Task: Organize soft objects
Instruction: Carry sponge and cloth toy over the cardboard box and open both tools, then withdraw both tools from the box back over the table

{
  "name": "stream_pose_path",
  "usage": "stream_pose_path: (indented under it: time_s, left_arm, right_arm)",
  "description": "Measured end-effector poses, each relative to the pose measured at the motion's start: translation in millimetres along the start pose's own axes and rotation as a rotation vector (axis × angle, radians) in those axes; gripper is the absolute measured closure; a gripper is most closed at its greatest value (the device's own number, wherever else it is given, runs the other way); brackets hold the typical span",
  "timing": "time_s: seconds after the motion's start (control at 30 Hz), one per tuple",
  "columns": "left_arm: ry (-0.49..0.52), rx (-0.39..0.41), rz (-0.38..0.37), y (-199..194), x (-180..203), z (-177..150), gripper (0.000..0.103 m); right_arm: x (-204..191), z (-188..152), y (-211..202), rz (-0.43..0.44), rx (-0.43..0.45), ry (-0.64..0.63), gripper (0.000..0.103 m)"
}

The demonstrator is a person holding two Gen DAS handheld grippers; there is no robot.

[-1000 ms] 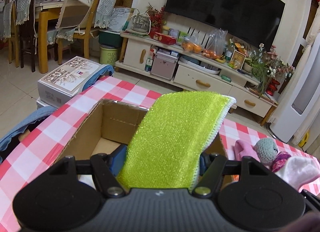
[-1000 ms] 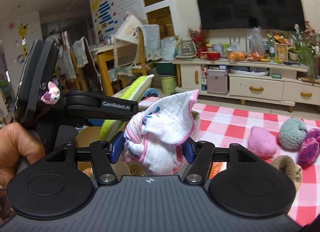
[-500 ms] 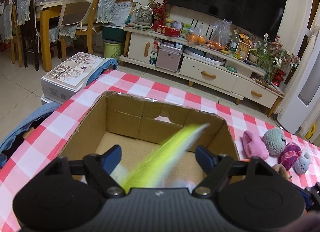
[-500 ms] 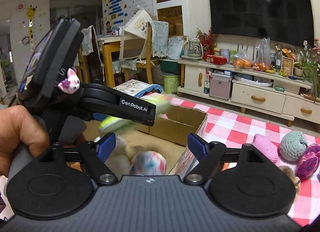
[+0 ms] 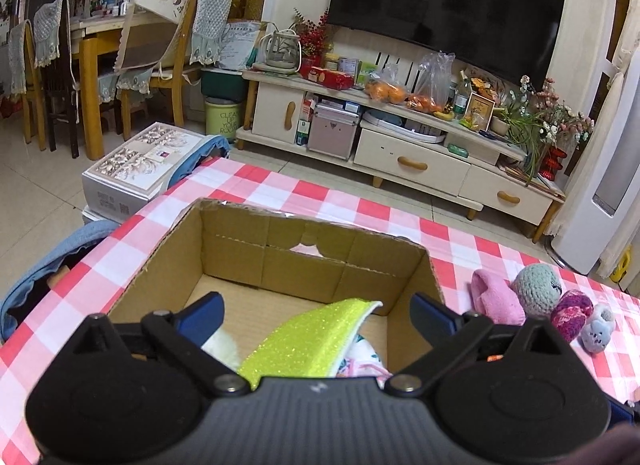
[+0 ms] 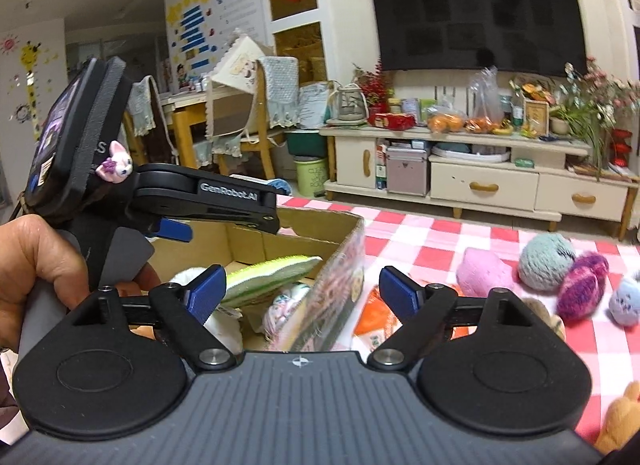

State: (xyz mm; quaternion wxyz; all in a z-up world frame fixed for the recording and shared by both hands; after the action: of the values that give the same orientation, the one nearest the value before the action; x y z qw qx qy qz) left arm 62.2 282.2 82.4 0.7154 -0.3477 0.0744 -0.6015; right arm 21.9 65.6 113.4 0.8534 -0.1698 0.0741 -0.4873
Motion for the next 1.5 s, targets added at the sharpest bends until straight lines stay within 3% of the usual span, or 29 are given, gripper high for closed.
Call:
stream_pose_path:
  time_s: [1.5]
  left_arm:
    - [0.246, -0.026, -0.118, -19.1, 111.3, -64.5, 0.001]
  right_arm:
    - [24.7, -32.6, -39.2, -0.251, -0.003, 0.154, 0.0]
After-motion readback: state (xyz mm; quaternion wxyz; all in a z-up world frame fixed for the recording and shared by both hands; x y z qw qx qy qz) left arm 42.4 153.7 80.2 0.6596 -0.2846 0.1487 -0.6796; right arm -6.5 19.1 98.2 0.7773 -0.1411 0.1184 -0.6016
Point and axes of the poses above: each gripper's, at about its wrist camera, not at the fingertips, and y roughly the way its jaws point, x to its right, z to its top, the point moved 6 cm from there along y, roughly the way its jaws point, and after that the axes turned 10 degrees about -y, right-handed, at the moved point
